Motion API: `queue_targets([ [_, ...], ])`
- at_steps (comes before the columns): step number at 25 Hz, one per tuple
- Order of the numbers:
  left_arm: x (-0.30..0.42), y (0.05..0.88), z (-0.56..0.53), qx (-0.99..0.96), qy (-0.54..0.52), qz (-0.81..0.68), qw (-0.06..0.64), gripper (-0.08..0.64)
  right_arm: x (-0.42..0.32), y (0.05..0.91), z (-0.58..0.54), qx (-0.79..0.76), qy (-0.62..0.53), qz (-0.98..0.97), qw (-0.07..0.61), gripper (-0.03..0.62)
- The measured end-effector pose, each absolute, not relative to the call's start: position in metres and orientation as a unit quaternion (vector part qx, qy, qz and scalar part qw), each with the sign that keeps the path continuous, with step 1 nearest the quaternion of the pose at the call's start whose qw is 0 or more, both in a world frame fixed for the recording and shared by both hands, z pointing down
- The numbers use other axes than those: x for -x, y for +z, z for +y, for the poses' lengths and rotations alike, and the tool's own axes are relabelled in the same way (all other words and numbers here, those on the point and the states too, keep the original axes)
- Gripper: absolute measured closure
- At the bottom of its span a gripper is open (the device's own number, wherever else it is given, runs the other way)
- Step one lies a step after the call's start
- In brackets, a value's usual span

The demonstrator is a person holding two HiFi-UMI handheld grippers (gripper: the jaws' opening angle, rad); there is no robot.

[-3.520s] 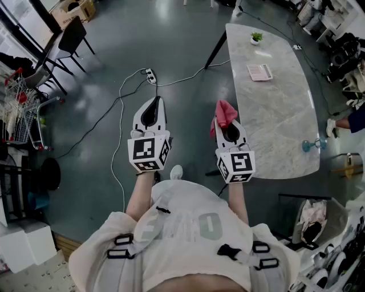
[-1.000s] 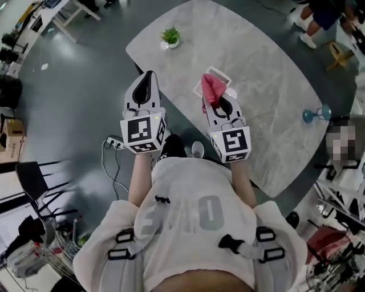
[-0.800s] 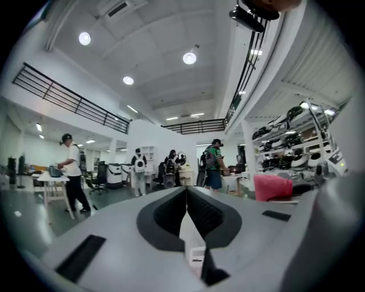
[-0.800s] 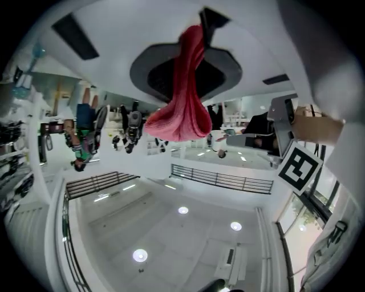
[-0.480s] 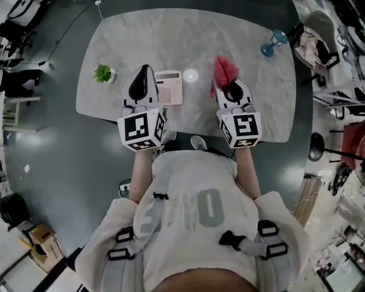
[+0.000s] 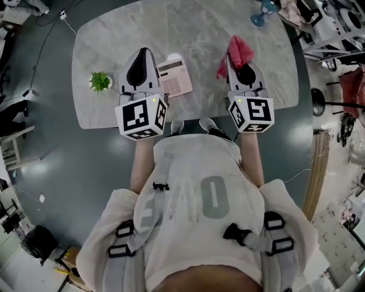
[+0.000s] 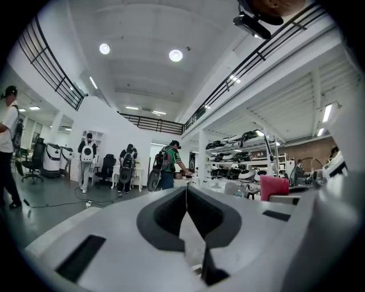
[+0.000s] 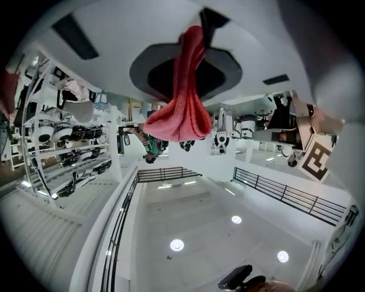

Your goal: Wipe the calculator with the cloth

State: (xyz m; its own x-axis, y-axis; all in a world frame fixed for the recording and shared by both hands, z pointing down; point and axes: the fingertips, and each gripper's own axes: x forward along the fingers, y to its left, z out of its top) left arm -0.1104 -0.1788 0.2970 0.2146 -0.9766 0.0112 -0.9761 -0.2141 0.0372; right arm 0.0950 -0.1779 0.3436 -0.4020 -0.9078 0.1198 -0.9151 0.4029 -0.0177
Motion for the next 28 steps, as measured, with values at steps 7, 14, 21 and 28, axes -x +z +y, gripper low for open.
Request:
queue_targets([
  [7, 0.149, 0.297, -0.174, -0.780, -0.021, -0.625, 0.022, 0.538, -0.067, 0.346, -0.172, -0.558, 0.039, -0.827, 0.049, 0.536],
  [14, 0.159, 0.301, -0.172, -0.773, -0.040, -0.632, 0.042, 0.537, -0.063, 0.347, -0.170, -0.553, 0.040, -0.830, 0.057, 0.537],
  [21, 0.156, 0.322, -0.174, -0.782, -0.040, -0.613, 0.106, 0.425, -0.061, 0.351, -0.164, -0.538, 0.046, -0.839, 0.067, 0.536],
  [28, 0.149, 0.391, -0.176, -0.762, 0.037, -0.624, 0.167, 0.360, -0.061, 0.359, -0.162, -0.521, 0.054, -0.848, 0.074, 0.535],
])
